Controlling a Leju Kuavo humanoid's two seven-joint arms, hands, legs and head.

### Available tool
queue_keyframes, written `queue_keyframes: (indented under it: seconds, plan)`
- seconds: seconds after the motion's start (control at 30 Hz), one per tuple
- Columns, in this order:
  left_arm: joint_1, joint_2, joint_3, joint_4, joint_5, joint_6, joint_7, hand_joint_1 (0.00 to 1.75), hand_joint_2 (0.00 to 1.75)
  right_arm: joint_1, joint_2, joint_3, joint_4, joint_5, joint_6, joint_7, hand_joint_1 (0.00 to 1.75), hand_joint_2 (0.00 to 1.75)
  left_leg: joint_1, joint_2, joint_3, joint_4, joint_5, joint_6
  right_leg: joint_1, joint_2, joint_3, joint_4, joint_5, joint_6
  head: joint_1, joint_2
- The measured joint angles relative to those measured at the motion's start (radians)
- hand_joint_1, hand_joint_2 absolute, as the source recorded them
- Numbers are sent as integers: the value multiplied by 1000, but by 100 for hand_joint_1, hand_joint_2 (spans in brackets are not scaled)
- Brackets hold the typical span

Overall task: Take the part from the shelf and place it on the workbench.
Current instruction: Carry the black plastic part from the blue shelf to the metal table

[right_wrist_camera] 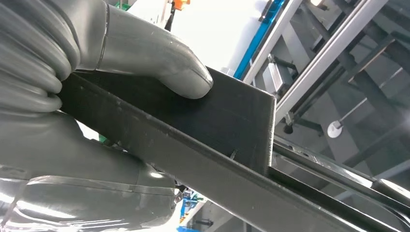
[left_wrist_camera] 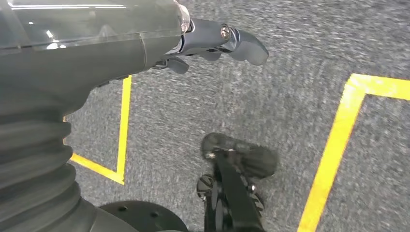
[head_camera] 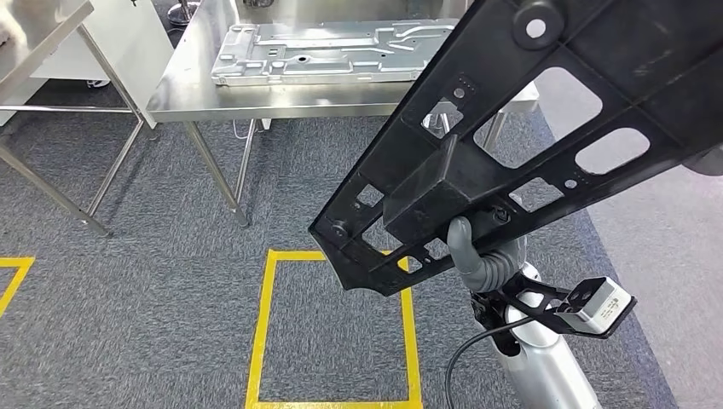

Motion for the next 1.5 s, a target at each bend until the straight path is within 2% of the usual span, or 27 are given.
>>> queue_keyframes:
  seconds: [0.07, 0.2, 0.27, 0.33, 0.37, 0.4, 0.43, 0.5, 0.57, 0.63, 0.7, 0.77, 0.83, 0.87, 0.9, 0.93, 1.0, 1.03, 1.07, 1.1, 1.17, 1.23, 1.27, 1.37, 1.4, 1.43, 1.5]
  plan:
    - [-2, 2, 0, 0, 0, 0, 0, 0, 175, 0, 0, 0, 0, 0, 1, 0, 175, 175, -7, -4, 33, -82, 22, 13, 0, 3, 2, 1, -6, 9, 0, 0]
    - [-2, 2, 0, 0, 0, 1, 1, 0, 175, 0, 0, 0, 0, -2, 7, 1, 175, 175, -5, -4, 55, -107, 11, 34, -2, 1, -4, 33, -11, 34, 3, 0]
    - [-3, 2, 0, 0, 1, 1, 1, 0, 175, -3, 0, 0, -1, -3, 8, 1, 175, 175, -2, -3, 69, -111, 8, 42, -6, -3, -47, 119, -57, 43, 7, 0]
    - [-4, 2, 0, 0, 1, 2, 2, 0, 175, -4, 0, 0, 0, -7, 8, 1, 175, 175, -2, -3, 75, -110, 1, 44, -11, -4, -125, 245, -107, 51, 8, 0]
    - [-3, 2, 0, 0, 2, 2, 2, 0, 175, -3, 0, 0, 1, -9, 8, 2, 175, 175, -1, -3, 79, -110, -3, 43, -13, -5, -154, 282, -113, 54, 8, 0]
    - [-3, 2, 0, 0, 1, 2, 1, 0, 175, -3, 0, 0, 2, -11, 9, 4, 175, 175, -1, -3, 84, -109, -9, 41, -16, -7, -166, 285, -99, 57, 8, 0]
    - [-2, 1, 0, 0, 1, 2, 1, 0, 175, -4, 0, 0, 2, -12, 10, 5, 175, 175, 0, -3, 92, -109, -14, 38, -19, -9, -156, 246, -65, 59, 8, 0]
    - [-2, 1, 0, 0, 1, 2, 0, 0, 175, -5, 0, -1, 3, -12, 11, 6, 175, 175, 3, -3, 110, -108, -29, 28, -23, -17, -101, 108, 16, 64, 8, 0]
    - [-3, 1, 0, 0, 1, 2, 0, 0, 175, -7, 0, -1, 4, -14, 11, 6, 175, 175, 3, -2, 119, -107, -42, 14, -18, -23, -66, 25, 36, 51, 9, 0]
    - [-3, 2, 0, 0, 1, 2, 0, 0, 175, -7, -1, -1, 4, -16, 11, 6, 175, 175, 1, 0, 126, -102, -49, 0, -13, -22, -62, 18, 23, 27, 9, 0]
    - [-4, 2, 0, 0, 0, 3, 0, 0, 175, -7, -1, -2, 3, -18, 11, 7, 175, 175, 3, 2, 125, -77, -56, -10, -14, -19, -49, 15, 27, 11, 8, 0]
    - [-6, 2, 0, 0, 0, 4, 0, 0, 175, -9, -1, -3, 2, -20, 11, 8, 175, 175, 6, 2, 81, 9, -81, -15, -13, -18, -33, 13, 19, -1, 5, 0]
    - [-5, 2, 0, 0, -1, 5, 0, 0, 175, -7, -1, -3, 2, -22, 10, 10, 175, 175, 7, 2, -2, 138, -128, -18, -8, -15, -20, 12, 6, -8, 3, 0]
    - [-3, 2, 0, 0, 0, 5, 0, 0, 175, -5, -1, -3, 2, -23, 10, 12, 175, 175, 7, 2, -38, 182, -145, -18, -5, -12, -13, 12, -1, -10, 2, 0]
    - [-1, 2, 0, 0, 0, 6, 0, 0, 175, -3, -1, -3, 2, -23, 9, 14, 175, 175, 6, 2, -60, 194, -147, -15, -2, -10, -3, 12, -8, -11, 3, 0]
    - [0, 2, 0, 0, 0, 6, 0, 0, 175, -2, -1, -3, 2, -24, 9, 16, 175, 175, 4, 2, -65, 172, -128, -10, 1, -8, 7, 12, -16, -12, 2, 0]
    - [1, 4, 0, 0, 0, 7, 0, 0, 175, 0, -1, -3, 2, -24, 9, 19, 175, 175, -5, 0, -37, 49, -34, 12, 7, -6, 32, 12, -34, -11, 3, 0]
    - [1, 5, 0, 0, 0, 7, 0, 0, 175, 0, -1, -4, 3, -24, 9, 20, 175, 175, -11, -1, -22, -8, 1, 22, 8, -4, 42, 10, -42, -9, 4, 0]
    - [1, 7, 0, 0, 0, 7, 0, 0, 175, 1, -1, -4, 4, -24, 9, 21, 175, 175, -17, -3, -10, -48, 23, 30, 8, -3, 48, 9, -50, -5, 5, 0]
    - [2, 9, 0, 0, 0, 7, -1, 0, 175, 2, -1, -4, 4, -24, 9, 24, 175, 175, -22, -5, -4, -70, 30, 36, 7, -2, 53, 10, -53, 0, 6, 0]
    - [1, 10, 0, 0, 0, 7, -2, 0, 175, 4, -1, -6, 5, -25, 9, 31, 175, 175, -23, -7, 13, -85, 27, 44, 6, -1, 60, 16, -52, 14, 7, 0]
    - [0, 10, 0, 0, 0, 7, -5, 0, 175, 2, -1, -9, 5, -27, 10, 37, 175, 175, -19, -8, 39, -100, 29, 52, 5, -3, 51, 56, -57, 25, 9, 0]
    - [-2, 10, 0, 0, 0, 6, -6, 0, 175, 1, -1, -11, 5, -27, 10, 39, 175, 175, -17, -8, 50, -104, 28, 55, 3, -5, 29, 99, -71, 29, 10, 0]
    - [-3, 10, 0, 0, 0, 4, -8, 0, 175, 0, -2, -13, 9, -23, 11, 49, 175, 175, -15, -13, 67, -104, 10, 55, -6, -6, -88, 263, -136, 43, 13, 0]
    - [-2, 9, 0, 0, 0, 3, -8, 0, 175, 1, -2, -13, 12, -20, 11, 55, 175, 175, -14, -17, 75, -104, 2, 53, -10, -7, -114, 281, -141, 47, 13, 0]
    - [-2, 8, 0, 0, 0, 3, -7, 0, 175, 0, -2, -13, 15, -18, 11, 66, 175, 175, -13, -23, 84, -104, -5, 50, -12, -7, -124, 265, -122, 50, 13, 0]
    - [-3, 7, 0, 0, 0, 3, -4, 0, 175, -9, -3, -12, 22, -19, 11, 93, 175, 175, -9, -35, 103, -103, -20, 43, -19, 1, -97, 144, -29, 55, 13, 0]
